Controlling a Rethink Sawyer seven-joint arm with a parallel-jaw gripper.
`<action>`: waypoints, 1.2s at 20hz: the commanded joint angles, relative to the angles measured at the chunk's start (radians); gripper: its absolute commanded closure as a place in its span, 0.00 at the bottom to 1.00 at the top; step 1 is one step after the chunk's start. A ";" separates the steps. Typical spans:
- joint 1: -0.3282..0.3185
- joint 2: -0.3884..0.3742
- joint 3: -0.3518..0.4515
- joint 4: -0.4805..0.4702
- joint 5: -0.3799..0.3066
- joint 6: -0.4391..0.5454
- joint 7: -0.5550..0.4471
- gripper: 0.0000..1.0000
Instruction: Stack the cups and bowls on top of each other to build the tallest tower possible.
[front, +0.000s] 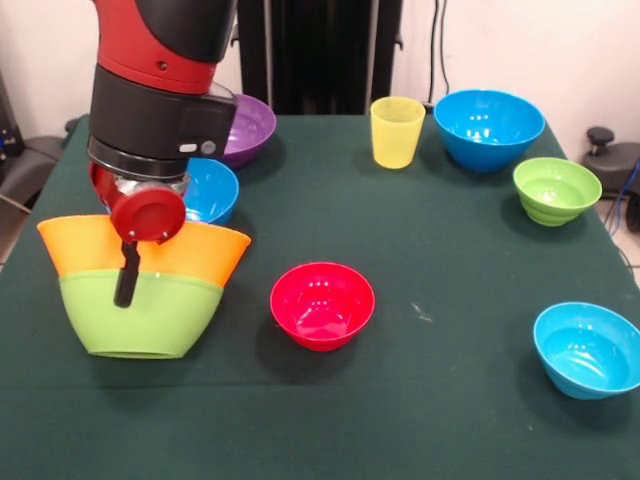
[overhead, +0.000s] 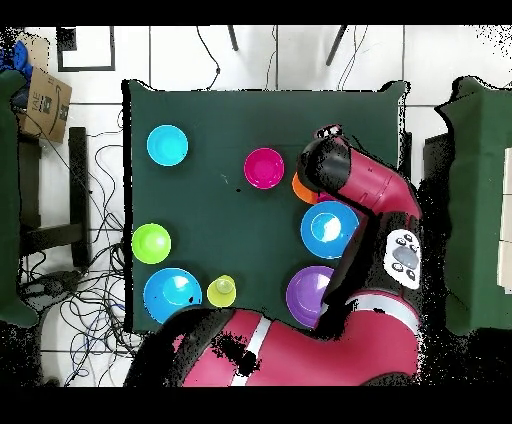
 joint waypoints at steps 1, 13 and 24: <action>-0.006 0.022 0.193 -0.090 -0.009 0.066 -0.020 0.00; -0.014 0.090 0.240 -0.226 0.007 0.085 -0.003 0.00; 0.022 0.105 0.202 -0.262 0.020 0.111 0.055 0.00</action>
